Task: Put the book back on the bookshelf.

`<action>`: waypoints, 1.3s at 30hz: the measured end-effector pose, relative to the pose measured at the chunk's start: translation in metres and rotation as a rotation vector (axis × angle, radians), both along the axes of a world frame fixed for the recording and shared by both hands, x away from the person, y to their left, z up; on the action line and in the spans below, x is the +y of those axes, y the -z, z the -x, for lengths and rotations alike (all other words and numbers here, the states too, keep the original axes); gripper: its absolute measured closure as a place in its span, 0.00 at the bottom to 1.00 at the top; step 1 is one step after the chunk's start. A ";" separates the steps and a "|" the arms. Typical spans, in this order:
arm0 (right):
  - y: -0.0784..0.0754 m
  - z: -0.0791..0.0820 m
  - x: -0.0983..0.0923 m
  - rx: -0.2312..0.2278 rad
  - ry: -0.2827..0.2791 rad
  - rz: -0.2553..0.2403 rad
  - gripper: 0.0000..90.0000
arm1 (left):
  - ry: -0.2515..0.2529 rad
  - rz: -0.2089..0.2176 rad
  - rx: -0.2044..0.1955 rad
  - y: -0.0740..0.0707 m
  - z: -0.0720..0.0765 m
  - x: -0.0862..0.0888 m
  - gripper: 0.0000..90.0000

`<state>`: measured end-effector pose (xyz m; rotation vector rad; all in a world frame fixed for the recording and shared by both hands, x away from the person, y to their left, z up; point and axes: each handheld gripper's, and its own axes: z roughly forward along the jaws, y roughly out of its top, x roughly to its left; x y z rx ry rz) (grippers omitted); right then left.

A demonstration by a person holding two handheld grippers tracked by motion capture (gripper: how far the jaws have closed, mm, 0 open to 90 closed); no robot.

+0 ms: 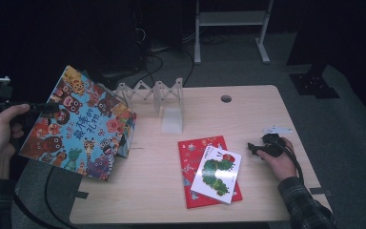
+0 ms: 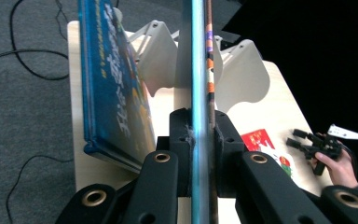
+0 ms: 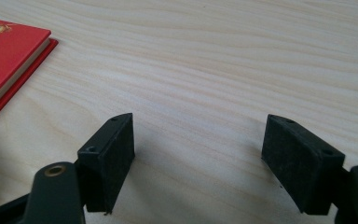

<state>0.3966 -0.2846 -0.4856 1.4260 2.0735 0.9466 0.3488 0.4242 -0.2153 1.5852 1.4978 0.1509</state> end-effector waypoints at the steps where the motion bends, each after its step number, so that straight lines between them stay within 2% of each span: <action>1: 0.000 0.000 0.000 0.000 0.001 -0.001 0.27 | -0.002 -0.004 0.000 0.000 -0.002 0.000 0.90; 7: 0.000 0.000 0.000 0.000 0.001 -0.001 0.27 | -0.013 -0.012 0.014 0.001 -0.010 -0.002 0.90; 16: 0.000 0.000 0.000 -0.001 -0.002 0.000 0.27 | -0.029 -0.014 0.034 0.005 -0.002 0.006 0.90; 20: 0.000 -0.001 0.000 -0.001 -0.002 0.003 0.27 | -0.037 -0.017 0.033 0.006 -0.004 0.008 0.90; 27: 0.000 -0.001 0.001 0.000 -0.002 0.001 0.27 | -0.056 -0.017 0.036 0.008 -0.021 -0.002 0.90; 32: 0.000 -0.001 0.002 0.000 -0.003 0.000 0.27 | -0.076 -0.009 0.052 0.013 -0.037 -0.010 0.89; 35: 0.000 -0.001 0.002 -0.001 -0.004 0.000 0.27 | -0.086 -0.028 0.056 0.014 -0.045 -0.014 0.89; 39: 0.000 -0.001 0.002 -0.001 -0.004 0.000 0.27 | -0.113 -0.024 0.067 0.015 -0.053 -0.019 0.89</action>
